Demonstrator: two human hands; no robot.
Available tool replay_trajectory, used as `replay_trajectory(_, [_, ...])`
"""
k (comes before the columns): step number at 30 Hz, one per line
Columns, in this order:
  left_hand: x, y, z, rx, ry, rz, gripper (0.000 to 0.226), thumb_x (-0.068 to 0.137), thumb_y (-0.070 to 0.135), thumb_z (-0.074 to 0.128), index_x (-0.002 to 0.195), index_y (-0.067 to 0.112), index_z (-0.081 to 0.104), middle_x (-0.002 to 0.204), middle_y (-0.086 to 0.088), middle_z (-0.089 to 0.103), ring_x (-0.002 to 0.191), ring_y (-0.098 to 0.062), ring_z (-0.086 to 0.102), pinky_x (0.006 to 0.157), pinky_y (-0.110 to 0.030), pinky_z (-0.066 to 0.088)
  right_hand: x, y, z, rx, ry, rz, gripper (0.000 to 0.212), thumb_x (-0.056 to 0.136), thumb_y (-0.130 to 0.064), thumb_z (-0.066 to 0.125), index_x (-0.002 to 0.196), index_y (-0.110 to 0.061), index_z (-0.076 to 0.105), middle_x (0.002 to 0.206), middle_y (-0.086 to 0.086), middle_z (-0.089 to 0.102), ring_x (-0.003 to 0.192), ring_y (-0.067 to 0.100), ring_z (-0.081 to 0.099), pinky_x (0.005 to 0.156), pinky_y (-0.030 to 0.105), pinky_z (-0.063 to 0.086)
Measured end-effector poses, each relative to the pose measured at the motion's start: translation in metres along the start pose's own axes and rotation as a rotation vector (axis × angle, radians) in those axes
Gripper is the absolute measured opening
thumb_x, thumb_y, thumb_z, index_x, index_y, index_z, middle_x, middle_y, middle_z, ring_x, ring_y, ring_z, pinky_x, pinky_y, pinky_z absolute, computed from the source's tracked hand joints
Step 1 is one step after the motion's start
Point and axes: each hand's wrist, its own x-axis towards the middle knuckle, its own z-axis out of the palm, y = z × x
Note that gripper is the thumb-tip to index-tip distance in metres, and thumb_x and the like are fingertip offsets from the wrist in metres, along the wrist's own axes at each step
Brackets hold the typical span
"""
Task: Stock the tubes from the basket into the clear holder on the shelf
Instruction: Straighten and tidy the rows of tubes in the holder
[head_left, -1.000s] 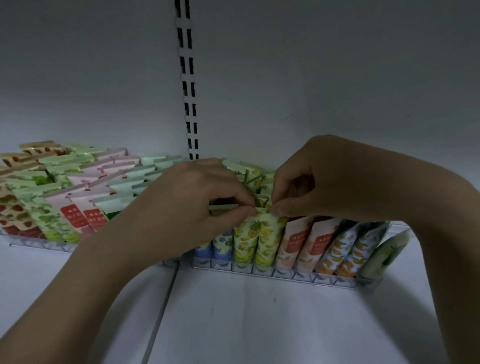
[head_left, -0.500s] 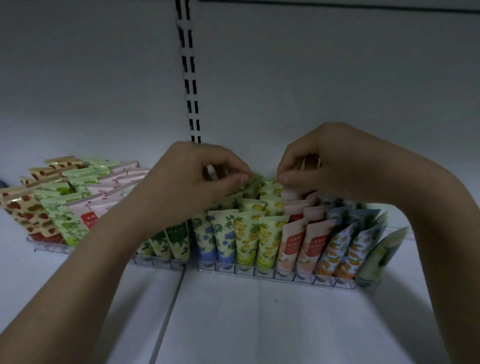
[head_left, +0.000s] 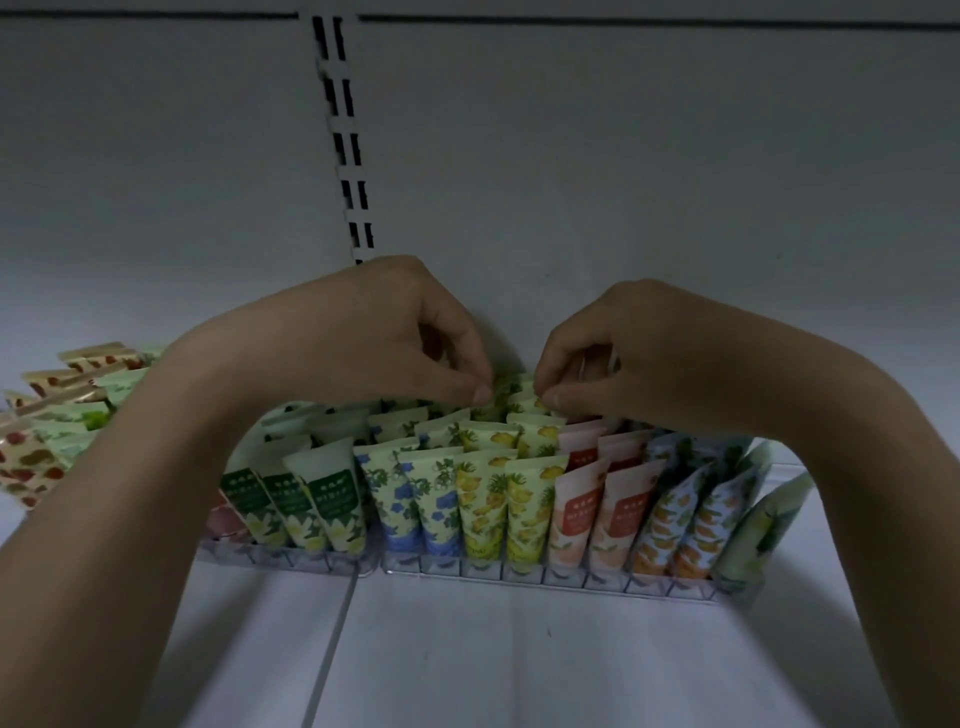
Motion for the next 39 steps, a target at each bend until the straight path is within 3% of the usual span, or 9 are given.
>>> replay_trajectory(7, [0.005, 0.001, 0.009, 0.053, -0.096, 0.027, 0.007, 0.075, 0.035, 0.076, 0.082, 0.034, 0.077, 0.067, 0.028, 0.066, 0.055, 0.0, 0.058, 0.055, -0.013, 0.044, 0.003, -0.001, 0.008, 0.02, -0.018, -0.019, 0.006, 0.083, -0.03, 0.069, 0.08, -0.033, 0.073, 0.079, -0.033, 0.063, 0.071, -0.01, 0.062, 0.063, 0.005, 0.044])
replay_trajectory(15, [0.008, -0.001, 0.015, 0.102, -0.109, 0.038, 0.004, 0.078, 0.029, 0.076, 0.08, 0.032, 0.076, 0.059, 0.032, 0.061, 0.057, 0.006, 0.059, 0.059, -0.006, 0.041, 0.003, -0.007, 0.014, 0.026, -0.041, -0.058, 0.01, 0.085, -0.018, 0.069, 0.079, -0.026, 0.073, 0.071, -0.034, 0.063, 0.058, -0.014, 0.059, 0.057, 0.005, 0.044])
replay_trajectory(23, [0.008, -0.004, 0.017, 0.162, -0.078, 0.033, 0.005, 0.077, 0.031, 0.074, 0.08, 0.035, 0.074, 0.071, 0.032, 0.064, 0.064, 0.009, 0.06, 0.061, -0.007, 0.043, 0.001, -0.01, 0.013, 0.029, -0.056, -0.093, 0.012, 0.084, -0.017, 0.07, 0.08, -0.027, 0.074, 0.062, -0.039, 0.058, 0.062, -0.016, 0.058, 0.058, 0.001, 0.04])
replay_trajectory(28, [0.01, -0.002, 0.019, 0.136, -0.066, 0.052, 0.007, 0.077, 0.029, 0.076, 0.082, 0.033, 0.076, 0.069, 0.031, 0.064, 0.063, 0.012, 0.059, 0.061, -0.003, 0.039, 0.003, -0.01, 0.015, 0.017, -0.043, -0.101, 0.012, 0.083, -0.019, 0.071, 0.078, -0.029, 0.074, 0.056, -0.039, 0.055, 0.061, -0.017, 0.056, 0.057, 0.0, 0.038])
replay_trajectory(33, [0.009, -0.002, 0.014, 0.099, -0.02, 0.064, 0.006, 0.079, 0.031, 0.074, 0.084, 0.033, 0.076, 0.068, 0.026, 0.066, 0.064, 0.012, 0.059, 0.062, -0.002, 0.039, 0.003, -0.007, 0.011, 0.029, -0.031, -0.046, 0.005, 0.082, -0.029, 0.07, 0.079, -0.031, 0.074, 0.073, -0.034, 0.063, 0.067, -0.012, 0.06, 0.06, 0.004, 0.043])
replay_trajectory(39, [0.008, -0.018, 0.004, 0.104, 0.093, -0.008, 0.007, 0.081, 0.034, 0.072, 0.086, 0.033, 0.076, 0.077, 0.032, 0.066, 0.073, 0.01, 0.06, 0.062, -0.002, 0.041, -0.009, 0.007, -0.016, 0.033, 0.164, 0.036, 0.009, 0.087, -0.028, 0.067, 0.083, -0.034, 0.073, 0.079, -0.031, 0.065, 0.072, -0.009, 0.062, 0.062, 0.004, 0.044])
